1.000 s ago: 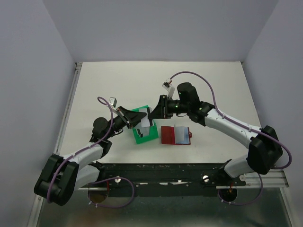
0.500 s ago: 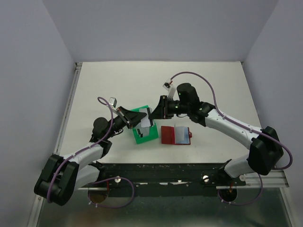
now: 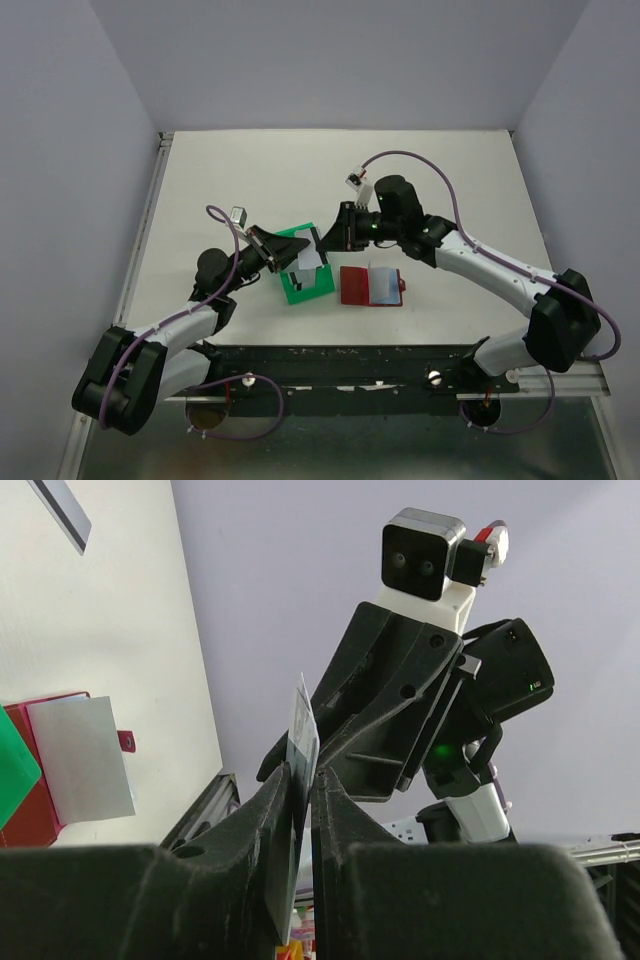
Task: Put the credit cards into the card holder
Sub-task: Place the credit card at the center of the board.
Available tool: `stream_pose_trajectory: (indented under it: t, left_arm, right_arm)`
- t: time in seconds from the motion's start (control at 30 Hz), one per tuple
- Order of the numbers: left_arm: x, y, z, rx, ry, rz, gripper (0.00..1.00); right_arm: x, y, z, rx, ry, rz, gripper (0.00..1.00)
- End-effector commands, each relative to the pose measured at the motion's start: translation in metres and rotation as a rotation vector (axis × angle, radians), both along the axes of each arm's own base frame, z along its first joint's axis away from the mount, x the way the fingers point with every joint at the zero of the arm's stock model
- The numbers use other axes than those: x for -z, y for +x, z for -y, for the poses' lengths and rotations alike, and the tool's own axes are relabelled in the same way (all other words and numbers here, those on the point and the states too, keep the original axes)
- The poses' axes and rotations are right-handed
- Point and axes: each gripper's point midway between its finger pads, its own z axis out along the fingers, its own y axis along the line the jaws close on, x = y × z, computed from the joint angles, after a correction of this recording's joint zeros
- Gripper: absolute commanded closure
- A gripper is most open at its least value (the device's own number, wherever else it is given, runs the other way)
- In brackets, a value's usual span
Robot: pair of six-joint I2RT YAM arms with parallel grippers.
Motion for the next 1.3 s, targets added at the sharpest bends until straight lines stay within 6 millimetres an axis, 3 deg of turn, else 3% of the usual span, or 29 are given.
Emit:
stream_pose_trajectory:
  t: [0.0, 0.57, 0.97, 1.27]
  left_arm:
    - [-0.01, -0.002, -0.002, -0.007, -0.026, 0.039, 0.77]
    - [-0.01, -0.002, -0.002, -0.007, -0.03, 0.035, 0.79]
    - [-0.011, -0.003, -0.003, -0.009, -0.032, 0.036, 0.82]
    - [-0.011, -0.003, -0.003, -0.008, -0.034, 0.036, 0.88]
  right_arm:
    - [-0.009, 0.003, 0.005, 0.026, -0.019, 0.038, 0.73]
    - [-0.008, 0.003, 0.011, 0.05, -0.036, 0.049, 0.82]
    - [-0.008, 0.005, 0.014, 0.071, -0.043, 0.054, 0.98]
    - [-0.003, 0.006, 0.017, 0.085, -0.062, 0.052, 0.99]
